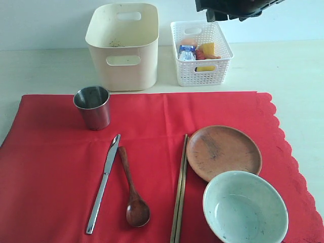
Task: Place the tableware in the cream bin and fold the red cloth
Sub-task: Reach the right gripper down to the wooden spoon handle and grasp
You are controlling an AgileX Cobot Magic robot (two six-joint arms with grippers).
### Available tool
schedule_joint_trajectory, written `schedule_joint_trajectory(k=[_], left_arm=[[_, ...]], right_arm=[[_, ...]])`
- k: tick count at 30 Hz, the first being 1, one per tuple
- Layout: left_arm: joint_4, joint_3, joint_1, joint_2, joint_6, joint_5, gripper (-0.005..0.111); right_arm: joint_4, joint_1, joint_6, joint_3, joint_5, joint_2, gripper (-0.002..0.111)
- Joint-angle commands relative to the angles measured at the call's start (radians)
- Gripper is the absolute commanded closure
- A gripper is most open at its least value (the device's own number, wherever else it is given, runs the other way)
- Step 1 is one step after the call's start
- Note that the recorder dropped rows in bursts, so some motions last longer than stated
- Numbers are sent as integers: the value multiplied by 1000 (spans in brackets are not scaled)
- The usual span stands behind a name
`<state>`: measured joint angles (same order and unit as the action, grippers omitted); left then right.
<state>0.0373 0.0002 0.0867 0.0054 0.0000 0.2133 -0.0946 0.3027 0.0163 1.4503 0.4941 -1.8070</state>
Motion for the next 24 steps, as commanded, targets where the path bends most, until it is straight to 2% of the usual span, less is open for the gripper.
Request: schedule_joint_trajectory(k=[1,5,6,18,24], left_arm=[[-8,0,1,-5,0,-3,107],[-8,0,1,-5,0,-3,107],[-8,0,1,-5,0,-3,107],[-8,0,1,-5,0,-3,107],[-8,0,1,-5,0,-3,107]], right_arm=[[-25,4,-23,-6,95,60,87],[-25,55,-25,-75,51,120,107],[-25,72,-27,-98,36,136,108],[-25,222,-27,-313,22,261,108],[-7,244,-27,-419,7,303,108]])
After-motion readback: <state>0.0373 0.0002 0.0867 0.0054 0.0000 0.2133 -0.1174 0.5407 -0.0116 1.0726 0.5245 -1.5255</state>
